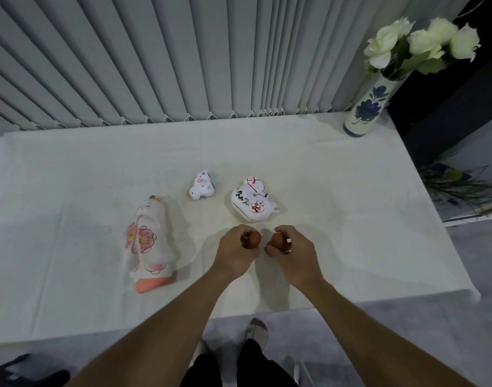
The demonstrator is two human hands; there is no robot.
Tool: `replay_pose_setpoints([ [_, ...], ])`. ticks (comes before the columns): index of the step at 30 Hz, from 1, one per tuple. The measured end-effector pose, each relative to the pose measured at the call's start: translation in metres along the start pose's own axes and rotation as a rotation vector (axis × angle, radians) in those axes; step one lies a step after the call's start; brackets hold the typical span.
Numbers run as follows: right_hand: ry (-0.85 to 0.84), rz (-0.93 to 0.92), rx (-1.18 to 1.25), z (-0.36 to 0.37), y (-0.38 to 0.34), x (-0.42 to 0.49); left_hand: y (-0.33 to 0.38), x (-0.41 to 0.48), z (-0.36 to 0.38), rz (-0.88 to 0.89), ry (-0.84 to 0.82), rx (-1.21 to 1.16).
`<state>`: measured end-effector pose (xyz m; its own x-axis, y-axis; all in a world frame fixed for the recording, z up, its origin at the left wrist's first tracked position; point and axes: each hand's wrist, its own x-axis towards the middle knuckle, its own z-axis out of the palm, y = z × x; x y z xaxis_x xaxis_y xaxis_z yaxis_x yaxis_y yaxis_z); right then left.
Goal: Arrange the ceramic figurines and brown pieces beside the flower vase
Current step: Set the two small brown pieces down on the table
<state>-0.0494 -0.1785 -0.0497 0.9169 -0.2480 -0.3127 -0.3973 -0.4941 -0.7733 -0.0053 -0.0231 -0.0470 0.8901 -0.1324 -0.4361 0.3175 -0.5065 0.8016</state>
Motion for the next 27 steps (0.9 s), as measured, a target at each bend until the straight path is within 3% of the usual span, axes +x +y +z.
replay_pose_setpoints([
  [8,-0.011,-0.174,-0.157,0.003,0.008,0.000,-0.014,-0.001,-0.010,0.171,-0.016,0.077],
  [21,-0.019,-0.128,-0.150,0.010,0.013,-0.007,-0.031,0.001,-0.012,0.230,-0.051,0.160],
  [27,-0.101,-0.064,-0.141,0.006,0.014,-0.006,-0.033,0.002,-0.016,0.195,-0.076,0.170],
])
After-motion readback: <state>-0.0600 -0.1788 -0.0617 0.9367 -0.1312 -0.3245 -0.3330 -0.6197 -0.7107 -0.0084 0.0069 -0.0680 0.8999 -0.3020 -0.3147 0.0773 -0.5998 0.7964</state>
